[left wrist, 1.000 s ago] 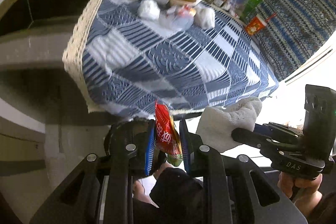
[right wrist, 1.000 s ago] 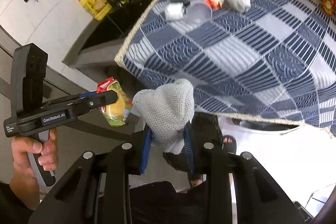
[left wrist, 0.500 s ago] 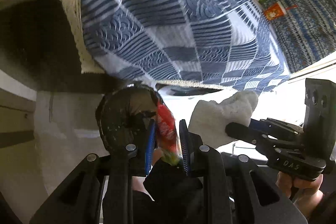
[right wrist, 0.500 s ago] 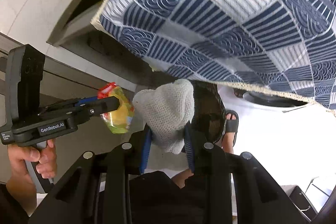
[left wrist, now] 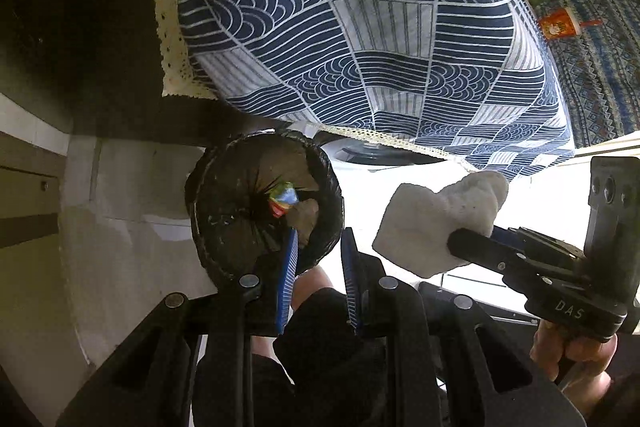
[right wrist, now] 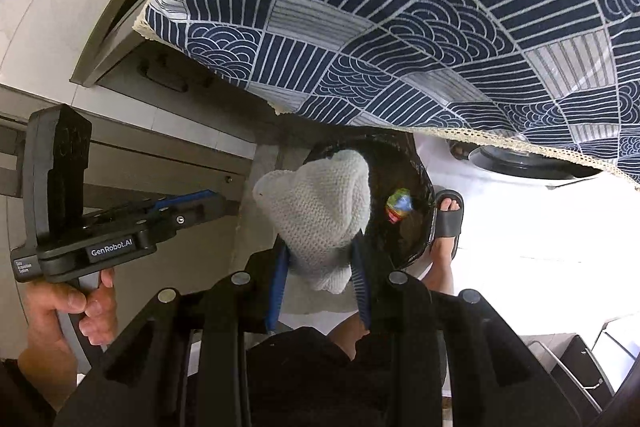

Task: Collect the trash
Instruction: 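Open the left tool over the bin while the right tool releases the tissue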

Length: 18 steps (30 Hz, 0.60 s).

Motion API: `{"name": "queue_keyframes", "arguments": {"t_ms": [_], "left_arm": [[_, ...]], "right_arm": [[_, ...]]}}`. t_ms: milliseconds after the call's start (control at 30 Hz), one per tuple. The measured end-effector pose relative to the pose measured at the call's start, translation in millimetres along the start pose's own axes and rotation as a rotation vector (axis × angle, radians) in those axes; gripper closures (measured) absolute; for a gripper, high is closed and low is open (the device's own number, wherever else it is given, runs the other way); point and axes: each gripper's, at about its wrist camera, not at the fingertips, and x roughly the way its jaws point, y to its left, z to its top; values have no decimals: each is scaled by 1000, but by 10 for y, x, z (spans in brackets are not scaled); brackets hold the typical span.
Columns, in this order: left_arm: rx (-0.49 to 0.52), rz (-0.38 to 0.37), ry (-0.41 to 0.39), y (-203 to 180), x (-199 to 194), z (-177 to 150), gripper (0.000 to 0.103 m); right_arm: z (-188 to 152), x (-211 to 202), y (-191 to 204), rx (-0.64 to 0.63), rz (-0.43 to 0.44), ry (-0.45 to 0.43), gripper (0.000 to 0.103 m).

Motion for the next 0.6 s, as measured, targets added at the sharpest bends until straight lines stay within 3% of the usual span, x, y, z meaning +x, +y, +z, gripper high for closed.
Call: {"name": "queue_keyframes", "arguments": {"t_ms": [100, 167, 200, 233, 300, 600], "left_arm": [[-11, 7, 11, 23, 30, -6, 81], [-16, 10, 18, 36, 36, -7, 81], [-17, 11, 27, 39, 44, -7, 80], [-14, 13, 34, 37, 50, -6, 73], [-15, 16, 28, 39, 46, -6, 64], [-15, 4, 20, -19, -32, 35, 64]], "right_arm": [[-2, 50, -29, 17, 12, 8, 67], [-3, 59, -55, 46, 20, 9, 54], [-2, 53, -74, 66, 19, 5, 42], [1, 44, -85, 75, 23, -3, 40], [17, 36, -106, 84, 17, -7, 40], [6, -81, -171, 118, -8, -28, 36]]}}
